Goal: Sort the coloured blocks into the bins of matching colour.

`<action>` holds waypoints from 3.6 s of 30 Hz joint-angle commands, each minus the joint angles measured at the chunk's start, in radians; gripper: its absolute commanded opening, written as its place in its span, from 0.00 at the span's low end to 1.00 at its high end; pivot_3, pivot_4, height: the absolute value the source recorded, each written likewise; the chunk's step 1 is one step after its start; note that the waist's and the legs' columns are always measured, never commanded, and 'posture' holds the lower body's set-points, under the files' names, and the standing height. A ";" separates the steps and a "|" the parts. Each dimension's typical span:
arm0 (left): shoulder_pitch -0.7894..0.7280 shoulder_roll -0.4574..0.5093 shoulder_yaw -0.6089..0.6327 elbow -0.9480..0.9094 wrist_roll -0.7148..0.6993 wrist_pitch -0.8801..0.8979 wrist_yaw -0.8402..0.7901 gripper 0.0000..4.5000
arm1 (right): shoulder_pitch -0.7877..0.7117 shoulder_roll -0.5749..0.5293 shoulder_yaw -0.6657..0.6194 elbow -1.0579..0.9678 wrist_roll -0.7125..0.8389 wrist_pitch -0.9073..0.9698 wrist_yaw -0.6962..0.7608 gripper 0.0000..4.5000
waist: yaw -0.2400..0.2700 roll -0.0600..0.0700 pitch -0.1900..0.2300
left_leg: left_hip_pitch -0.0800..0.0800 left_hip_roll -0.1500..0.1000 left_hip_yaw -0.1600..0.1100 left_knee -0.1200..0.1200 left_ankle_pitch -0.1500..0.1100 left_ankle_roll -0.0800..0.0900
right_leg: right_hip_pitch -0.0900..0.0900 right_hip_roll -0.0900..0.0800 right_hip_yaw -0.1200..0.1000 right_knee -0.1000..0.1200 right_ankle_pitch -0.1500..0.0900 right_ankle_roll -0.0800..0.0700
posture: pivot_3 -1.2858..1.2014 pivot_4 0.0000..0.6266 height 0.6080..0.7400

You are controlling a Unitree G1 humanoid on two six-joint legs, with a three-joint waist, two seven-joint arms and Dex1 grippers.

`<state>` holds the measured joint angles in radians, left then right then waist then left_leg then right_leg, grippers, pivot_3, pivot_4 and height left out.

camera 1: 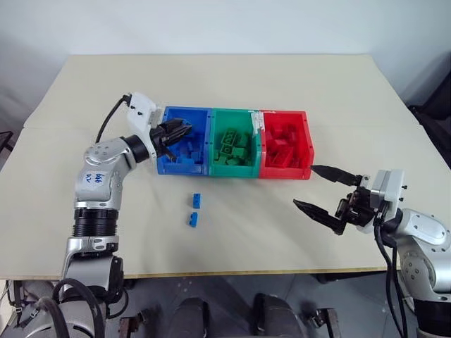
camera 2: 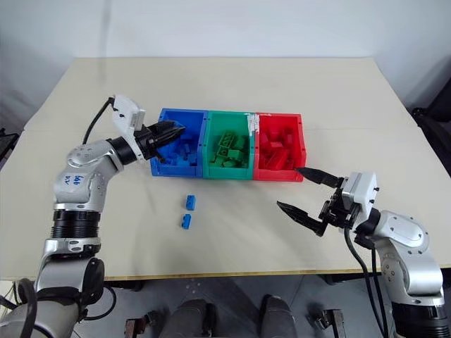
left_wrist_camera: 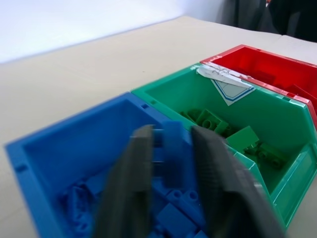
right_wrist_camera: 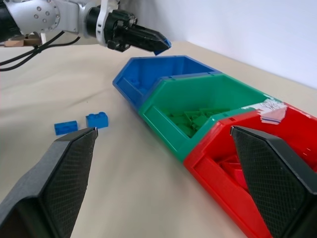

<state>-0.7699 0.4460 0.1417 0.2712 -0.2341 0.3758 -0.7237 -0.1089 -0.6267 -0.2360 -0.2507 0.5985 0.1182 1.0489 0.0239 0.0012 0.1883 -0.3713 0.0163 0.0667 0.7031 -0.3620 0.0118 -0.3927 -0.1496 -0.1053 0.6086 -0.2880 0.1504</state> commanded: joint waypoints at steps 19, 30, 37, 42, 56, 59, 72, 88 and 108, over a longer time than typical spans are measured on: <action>0.801 0.353 0.404 -0.232 -0.179 -0.380 -0.383 1.00 | -0.137 -0.086 0.143 0.132 -0.037 -0.012 0.279 1.00 | -0.008 0.000 0.000 | 0.001 0.001 0.000 -0.002 -0.001 0.000 | 0.000 -0.002 0.000 -0.001 0.000 -0.001 | 0.52 0.24 1.00; 0.731 0.407 0.126 -0.437 -0.169 -0.328 -0.489 1.00 | -0.136 -0.125 0.133 0.166 -0.062 -0.014 0.320 1.00 | -0.003 0.000 0.000 | 0.001 0.001 0.000 -0.003 -0.001 0.000 | 0.000 -0.002 0.000 -0.001 0.000 -0.001 | 0.52 0.24 1.00; 0.616 0.328 -0.071 -0.488 -0.163 -0.215 -0.435 1.00 | -0.043 -0.129 0.079 0.095 -0.050 -0.011 0.258 1.00 | -0.006 0.000 0.000 | 0.001 0.001 0.002 -0.004 -0.001 -0.001 | -0.001 -0.001 0.000 -0.001 0.000 -0.001 | 0.52 0.24 1.00; 0.566 0.292 -0.132 -0.395 -0.127 -0.249 -0.441 1.00 | 0.021 -0.133 0.046 0.035 -0.041 0.003 0.219 1.00 | -0.004 0.000 0.000 | 0.001 0.001 0.002 -0.003 -0.001 -0.001 | -0.001 0.000 0.000 -0.001 0.000 -0.001 | 0.52 0.24 1.00; 0.442 0.221 -0.231 -0.224 -0.051 -0.309 -0.466 1.00 | 0.117 -0.156 0.030 -0.065 -0.016 0.028 0.206 1.00 | 0.001 0.000 0.000 | 0.002 0.001 0.002 -0.002 -0.001 -0.001 | 0.000 0.000 0.000 -0.001 0.000 -0.001 | 0.52 0.24 1.00; 0.440 0.230 -0.236 -0.219 -0.038 -0.317 -0.472 1.00 | 0.120 -0.149 0.032 -0.069 -0.018 0.027 0.196 1.00 | 0.001 0.000 0.000 | 0.002 0.001 0.002 -0.002 -0.001 -0.001 | 0.000 0.000 0.000 -0.001 0.000 -0.001 | 0.52 0.24 1.00; 0.483 0.238 -0.218 -0.195 -0.027 -0.354 -0.477 1.00 | 0.114 -0.143 0.036 -0.073 -0.017 0.026 0.172 1.00 | 0.002 0.000 0.000 | 0.001 0.001 0.001 -0.002 -0.001 -0.001 | 0.000 0.000 0.000 -0.001 0.000 -0.001 | 0.52 0.24 1.00; 0.439 0.212 -0.271 -0.126 0.021 -0.309 -0.464 0.52 | 0.156 -0.132 0.046 -0.095 -0.009 0.014 0.176 1.00 | 0.000 0.000 0.000 | 0.002 0.001 0.001 -0.002 -0.001 -0.001 | 0.000 0.000 0.000 -0.001 0.000 -0.001 | 0.52 0.24 1.00; 0.044 0.070 -0.042 0.024 -0.128 -0.160 -0.118 0.32 | 0.040 0.037 0.009 -0.101 0.031 -0.021 -0.033 1.00 | 0.002 0.000 -0.001 | 0.002 0.000 -0.001 0.000 0.000 -0.001 | 0.001 -0.001 -0.001 0.001 0.000 0.000 | 0.52 0.24 1.00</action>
<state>-0.7115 0.5219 0.1087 0.2460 -0.4003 0.2362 -0.8793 -0.0706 -0.5881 -0.2059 -0.3484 0.6372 0.1221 1.0206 0.0259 0.0010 0.1878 -0.3697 0.0160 0.0665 0.7025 -0.3622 0.0113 -0.3917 -0.1500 -0.1060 0.6089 -0.2880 0.1501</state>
